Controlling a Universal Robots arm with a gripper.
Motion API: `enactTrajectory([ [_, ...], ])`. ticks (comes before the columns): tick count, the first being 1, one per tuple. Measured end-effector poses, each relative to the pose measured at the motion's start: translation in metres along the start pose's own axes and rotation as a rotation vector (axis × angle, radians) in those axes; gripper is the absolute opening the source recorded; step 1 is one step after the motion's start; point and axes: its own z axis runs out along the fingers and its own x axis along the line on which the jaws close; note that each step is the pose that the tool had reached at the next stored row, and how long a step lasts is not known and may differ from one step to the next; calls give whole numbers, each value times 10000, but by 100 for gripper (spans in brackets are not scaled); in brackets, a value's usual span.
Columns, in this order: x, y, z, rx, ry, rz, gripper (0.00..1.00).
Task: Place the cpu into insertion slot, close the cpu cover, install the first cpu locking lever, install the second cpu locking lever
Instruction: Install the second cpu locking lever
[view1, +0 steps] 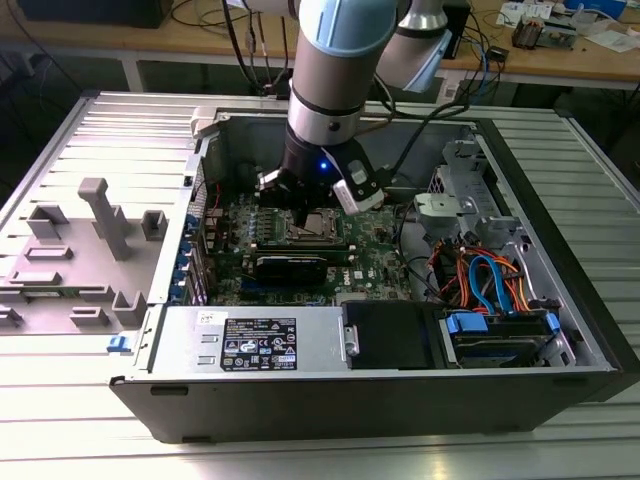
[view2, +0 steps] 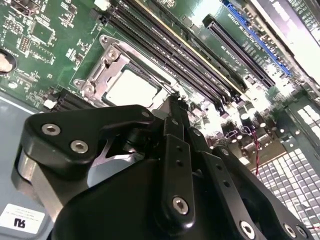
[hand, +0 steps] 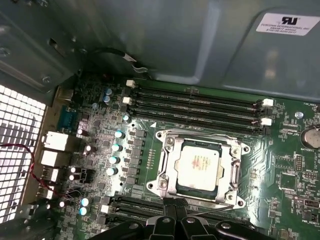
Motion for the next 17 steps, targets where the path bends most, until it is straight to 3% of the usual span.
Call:
enactTrajectory([
  [1,1,-1,8,-19,-1,-2,11],
  [2,0,-3,15,-106,-14,-6,11],
  [3,2,-17,15,-257,-23,-17,11],
  [5,9,-52,10,-356,-16,-23,11],
  [7,17,-99,3,-380,-5,-21,11],
  [17,17,-112,18,-383,-5,-20,11],
])
